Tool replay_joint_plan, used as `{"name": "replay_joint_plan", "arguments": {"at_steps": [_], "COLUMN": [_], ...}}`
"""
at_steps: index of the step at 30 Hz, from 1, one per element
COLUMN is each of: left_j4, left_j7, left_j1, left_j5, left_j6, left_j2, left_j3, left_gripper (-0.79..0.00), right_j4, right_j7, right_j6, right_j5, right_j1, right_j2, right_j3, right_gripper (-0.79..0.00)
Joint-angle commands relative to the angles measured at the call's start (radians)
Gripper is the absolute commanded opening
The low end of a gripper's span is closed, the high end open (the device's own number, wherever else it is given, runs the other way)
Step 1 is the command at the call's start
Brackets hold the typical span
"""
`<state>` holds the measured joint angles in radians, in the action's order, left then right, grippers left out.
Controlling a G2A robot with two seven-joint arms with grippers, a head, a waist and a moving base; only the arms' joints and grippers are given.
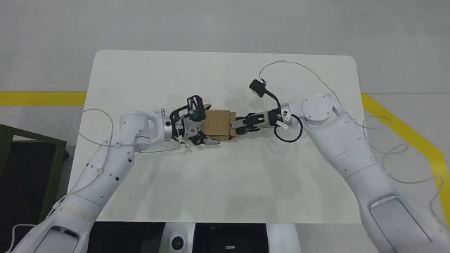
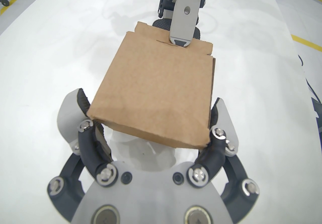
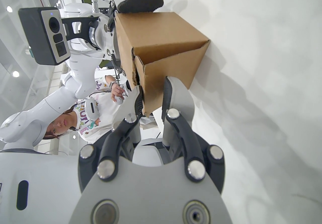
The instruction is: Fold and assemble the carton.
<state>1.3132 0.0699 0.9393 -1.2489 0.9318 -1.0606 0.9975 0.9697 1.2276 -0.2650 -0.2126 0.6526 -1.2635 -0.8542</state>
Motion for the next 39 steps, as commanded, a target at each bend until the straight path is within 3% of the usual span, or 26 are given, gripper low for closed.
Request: {"name": "replay_joint_plan", "arguments": {"at_steps": [1,10,19,25,28,30,32,39], "left_j4": [0.001,0.006,0.007,0.007,0.008,0.009,0.010,0.010], "left_j7": [0.000,0.002,0.011,0.019,0.021,0.023,0.021,0.022], "left_j1": [0.001,0.006,0.009,0.009,0.009,0.009,0.009,0.012], "left_j5": [0.001,0.002,0.006,0.009,0.012,0.013,0.013,0.020], "left_j6": [-0.001,0.003,0.005,0.005,0.008,0.008,0.010,0.006], "left_j2": [0.000,0.001,0.001,0.002,0.001,0.001,0.001,0.000], "left_j3": [0.001,0.004,0.006,0.007,0.006,0.006,0.005,0.001], "left_gripper": [0.000,0.000,0.000,0.000,0.000,0.000,0.000,0.000], "right_j4": [0.001,-0.014,-0.036,-0.009,0.013,0.031,0.048,0.090], "right_j7": [0.000,0.010,0.016,0.021,0.007,0.002,0.000,0.004], "right_j6": [-0.005,-0.019,-0.059,-0.056,-0.050,-0.039,-0.027,0.001], "right_j5": [-0.005,-0.019,-0.051,-0.049,-0.029,-0.014,-0.003,0.005], "right_j1": [-0.004,-0.016,-0.006,0.017,0.031,0.041,0.052,0.070], "right_j2": [-0.003,-0.014,-0.011,0.005,0.016,0.023,0.028,0.029], "right_j3": [0.004,0.020,0.001,-0.034,-0.056,-0.068,-0.076,-0.062], "right_gripper": [-0.653,-0.643,-0.533,-0.526,-0.576,-0.708,-0.785,-0.785]}}
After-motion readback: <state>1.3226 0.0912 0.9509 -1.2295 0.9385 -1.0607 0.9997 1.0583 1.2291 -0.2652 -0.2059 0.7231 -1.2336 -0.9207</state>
